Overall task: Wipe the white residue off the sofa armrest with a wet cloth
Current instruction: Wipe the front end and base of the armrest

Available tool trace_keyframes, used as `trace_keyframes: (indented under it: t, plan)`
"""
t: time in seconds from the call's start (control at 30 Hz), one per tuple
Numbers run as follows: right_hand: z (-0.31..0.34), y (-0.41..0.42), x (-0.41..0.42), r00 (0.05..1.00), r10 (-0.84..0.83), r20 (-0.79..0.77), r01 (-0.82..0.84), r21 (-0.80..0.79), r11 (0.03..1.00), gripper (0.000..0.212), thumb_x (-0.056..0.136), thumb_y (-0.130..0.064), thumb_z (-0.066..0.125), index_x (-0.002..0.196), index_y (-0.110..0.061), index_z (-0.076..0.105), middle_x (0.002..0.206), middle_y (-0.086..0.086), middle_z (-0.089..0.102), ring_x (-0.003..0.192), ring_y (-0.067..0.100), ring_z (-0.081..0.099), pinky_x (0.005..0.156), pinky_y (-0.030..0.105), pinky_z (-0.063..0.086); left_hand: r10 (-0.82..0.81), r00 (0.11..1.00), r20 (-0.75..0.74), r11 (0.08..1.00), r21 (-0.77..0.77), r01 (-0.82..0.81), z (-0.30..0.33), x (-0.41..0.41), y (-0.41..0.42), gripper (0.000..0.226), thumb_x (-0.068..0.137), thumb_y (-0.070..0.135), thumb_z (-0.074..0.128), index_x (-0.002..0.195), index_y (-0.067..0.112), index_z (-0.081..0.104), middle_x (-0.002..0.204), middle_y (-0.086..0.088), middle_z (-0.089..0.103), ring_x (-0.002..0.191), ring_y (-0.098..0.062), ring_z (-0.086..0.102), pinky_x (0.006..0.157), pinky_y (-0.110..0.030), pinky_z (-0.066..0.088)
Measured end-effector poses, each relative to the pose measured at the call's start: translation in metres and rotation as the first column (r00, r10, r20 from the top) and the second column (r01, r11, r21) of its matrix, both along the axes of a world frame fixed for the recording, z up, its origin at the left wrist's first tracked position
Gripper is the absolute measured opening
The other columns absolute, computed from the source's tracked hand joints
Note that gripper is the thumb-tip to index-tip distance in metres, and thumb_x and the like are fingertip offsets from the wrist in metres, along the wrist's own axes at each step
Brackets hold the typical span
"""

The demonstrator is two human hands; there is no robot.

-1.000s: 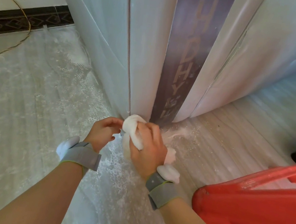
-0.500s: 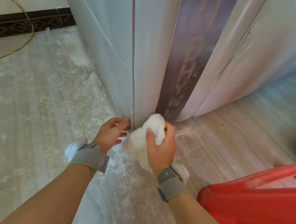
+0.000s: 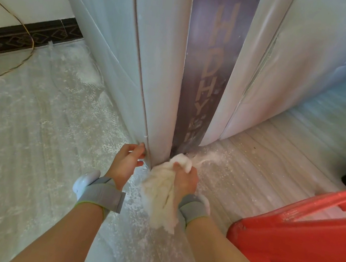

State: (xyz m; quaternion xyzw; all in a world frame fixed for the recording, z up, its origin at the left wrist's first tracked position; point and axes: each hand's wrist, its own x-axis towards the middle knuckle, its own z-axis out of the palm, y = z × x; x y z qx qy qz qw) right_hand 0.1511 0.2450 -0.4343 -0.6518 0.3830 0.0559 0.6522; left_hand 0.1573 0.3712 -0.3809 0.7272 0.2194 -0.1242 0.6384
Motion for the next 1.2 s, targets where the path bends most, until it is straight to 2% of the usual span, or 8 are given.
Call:
trace_keyframes:
  t: [0.17, 0.37, 0.57, 0.67, 0.87, 0.97, 1.07, 1.2]
  plan:
    - [0.061, -0.015, 0.007, 0.912, -0.173, 0.373, 0.235, -0.128, 0.964, 0.036, 0.089, -0.026, 0.06, 0.119, -0.01, 0.051, 0.1, -0.002, 0.051, 0.096, 0.018, 0.05, 0.081, 0.023, 0.036, 0.054, 0.998, -0.014, 0.997, -0.05, -0.055, -0.001, 0.003, -0.004, 0.032, 0.097, 0.042, 0.04, 0.111, 0.014, 0.046, 0.108, -0.006, 0.056, 0.1, -0.024, 0.054, 0.089, -0.037, 0.04]
    - [0.099, -0.008, 0.025, 0.812, -0.133, 0.568, 0.216, -0.081, 0.973, 0.027, 0.088, -0.028, 0.062, 0.109, -0.015, 0.051, 0.087, -0.018, 0.051, 0.088, 0.008, 0.05, 0.074, 0.01, 0.034, 0.175, 0.984, -0.032, 0.977, -0.121, -0.177, -0.005, 0.007, -0.015, 0.036, 0.098, 0.045, 0.034, 0.108, 0.012, 0.043, 0.105, -0.009, 0.053, 0.097, -0.026, 0.053, 0.086, -0.039, 0.041]
    - [0.065, 0.001, 0.048, 0.809, -0.319, 0.494, 0.349, 0.034, 0.937, 0.031, 0.095, -0.021, 0.051, 0.122, -0.009, 0.042, 0.096, -0.01, 0.051, 0.093, 0.011, 0.046, 0.064, -0.007, 0.031, 0.187, 0.982, -0.036, 0.971, -0.147, -0.19, -0.011, 0.012, -0.011, 0.037, 0.097, 0.046, 0.035, 0.109, 0.012, 0.045, 0.104, -0.009, 0.056, 0.09, -0.023, 0.057, 0.081, -0.037, 0.045]
    - [0.03, -0.005, 0.057, 0.87, -0.358, 0.338, 0.371, 0.029, 0.928, 0.038, 0.097, -0.03, 0.046, 0.125, -0.005, 0.04, 0.106, 0.008, 0.051, 0.096, 0.018, 0.048, 0.076, 0.016, 0.035, 0.19, 0.981, -0.029, 0.969, -0.154, -0.192, -0.016, 0.014, -0.012, 0.041, 0.096, 0.048, 0.035, 0.111, 0.01, 0.045, 0.103, -0.01, 0.057, 0.082, -0.019, 0.058, 0.069, -0.031, 0.047]
    - [-0.035, -0.019, 0.066, 0.999, -0.031, -0.024, 0.028, -0.114, 0.993, 0.023, 0.094, -0.034, 0.037, 0.104, -0.013, 0.042, 0.102, 0.009, 0.048, 0.089, 0.017, 0.044, 0.076, 0.028, 0.035, 0.241, 0.97, -0.005, 0.962, -0.134, -0.24, -0.029, 0.018, -0.019, 0.048, 0.096, 0.048, 0.034, 0.12, 0.008, 0.045, 0.1, -0.007, 0.056, 0.085, -0.018, 0.056, 0.071, -0.031, 0.048]
    - [-0.039, -0.025, 0.064, 0.985, 0.119, -0.128, -0.13, -0.079, 0.988, 0.034, 0.095, -0.019, 0.042, 0.122, -0.001, 0.052, 0.124, 0.02, 0.056, 0.106, 0.027, 0.056, 0.079, 0.03, 0.038, 0.257, 0.966, 0.005, 0.957, -0.144, -0.254, -0.027, 0.017, -0.019, 0.043, 0.097, 0.047, 0.034, 0.117, 0.011, 0.044, 0.092, -0.001, 0.055, 0.083, -0.016, 0.055, 0.071, -0.031, 0.047]
    - [-0.031, -0.035, 0.062, 0.958, 0.242, -0.154, -0.251, -0.044, 0.967, 0.039, 0.099, -0.02, 0.038, 0.134, -0.004, 0.044, 0.135, 0.009, 0.05, 0.128, 0.026, 0.045, 0.094, 0.027, 0.036, 0.247, 0.969, -0.006, 0.96, -0.138, -0.245, -0.026, 0.017, -0.018, 0.048, 0.096, 0.048, 0.034, 0.121, 0.008, 0.045, 0.092, -0.003, 0.056, 0.08, -0.015, 0.055, 0.072, -0.032, 0.047]
    - [-0.013, -0.033, 0.045, 0.986, 0.041, -0.162, -0.079, -0.238, 0.968, 0.041, 0.097, -0.028, 0.043, 0.124, 0.002, 0.049, 0.123, 0.014, 0.057, 0.115, 0.03, 0.053, 0.093, 0.033, 0.039, 0.229, 0.973, -0.016, 0.966, -0.123, -0.229, -0.028, 0.019, -0.015, 0.053, 0.096, 0.05, 0.034, 0.123, 0.007, 0.046, 0.097, -0.007, 0.057, 0.082, -0.017, 0.056, 0.077, -0.034, 0.047]
